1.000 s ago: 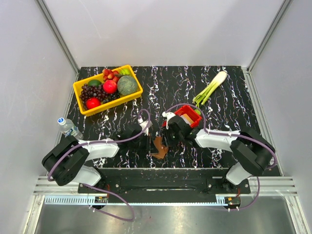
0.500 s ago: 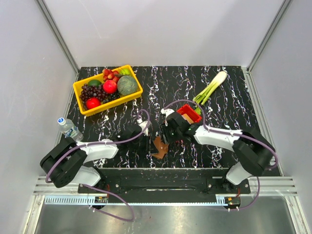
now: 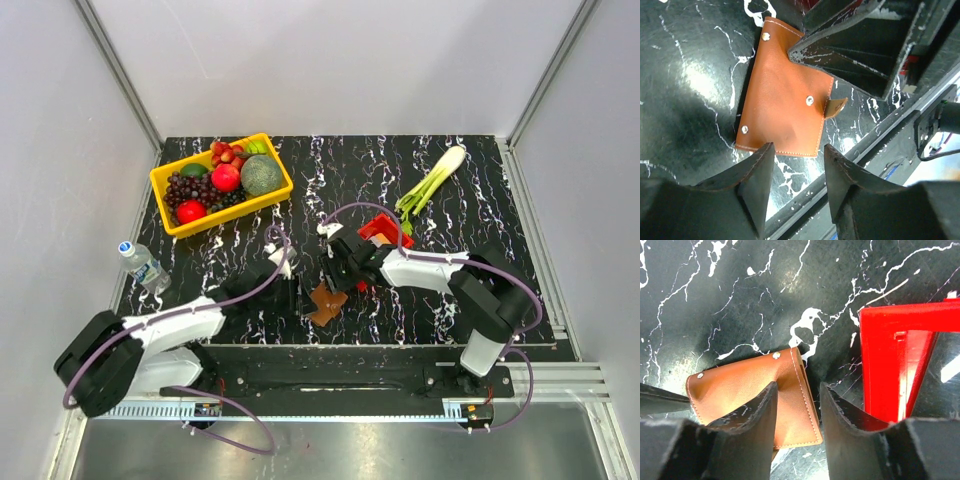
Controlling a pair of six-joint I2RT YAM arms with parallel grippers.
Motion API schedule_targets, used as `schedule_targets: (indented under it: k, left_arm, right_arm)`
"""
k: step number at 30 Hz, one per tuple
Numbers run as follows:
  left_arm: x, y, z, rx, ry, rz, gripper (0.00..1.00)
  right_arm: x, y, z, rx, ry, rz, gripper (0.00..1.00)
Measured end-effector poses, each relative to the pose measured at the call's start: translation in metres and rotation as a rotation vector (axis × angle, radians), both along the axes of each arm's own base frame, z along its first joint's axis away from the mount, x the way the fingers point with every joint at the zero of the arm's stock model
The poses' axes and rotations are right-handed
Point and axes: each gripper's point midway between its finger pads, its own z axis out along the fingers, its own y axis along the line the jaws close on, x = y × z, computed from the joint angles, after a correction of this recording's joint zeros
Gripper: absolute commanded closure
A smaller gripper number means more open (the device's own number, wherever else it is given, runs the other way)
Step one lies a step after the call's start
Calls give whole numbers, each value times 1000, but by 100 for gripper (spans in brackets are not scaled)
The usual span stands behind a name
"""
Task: Put the credit cards into the card holder
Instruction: Close the card holder at the center of the board.
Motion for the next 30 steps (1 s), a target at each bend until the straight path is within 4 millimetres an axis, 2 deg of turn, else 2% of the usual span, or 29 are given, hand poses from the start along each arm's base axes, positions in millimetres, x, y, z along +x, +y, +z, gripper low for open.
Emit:
schedule_targets:
  k: [5, 11, 18, 22, 26, 30]
  left_arm:
    - [-12, 14, 8, -70, -2, 80, 41]
    - [-32, 30, -15, -124, 82, 191, 35]
    - [-15, 27, -12, -153, 69, 276, 33]
    - [-3, 17, -11, -133, 67, 274, 35]
    - [17, 11, -11, -98, 59, 284, 39]
    - [46, 9, 0, -115, 22, 309, 42]
  right_arm:
    - [-6, 0, -1, 39, 43, -66, 62]
    - [-24, -6, -4, 148, 157, -249, 61]
    - [-41, -8, -2, 217, 239, -308, 56]
    - [-50, -8, -1, 229, 269, -296, 55]
    - [-59, -14, -1, 230, 291, -285, 55]
    - [-67, -12, 1, 251, 321, -255, 56]
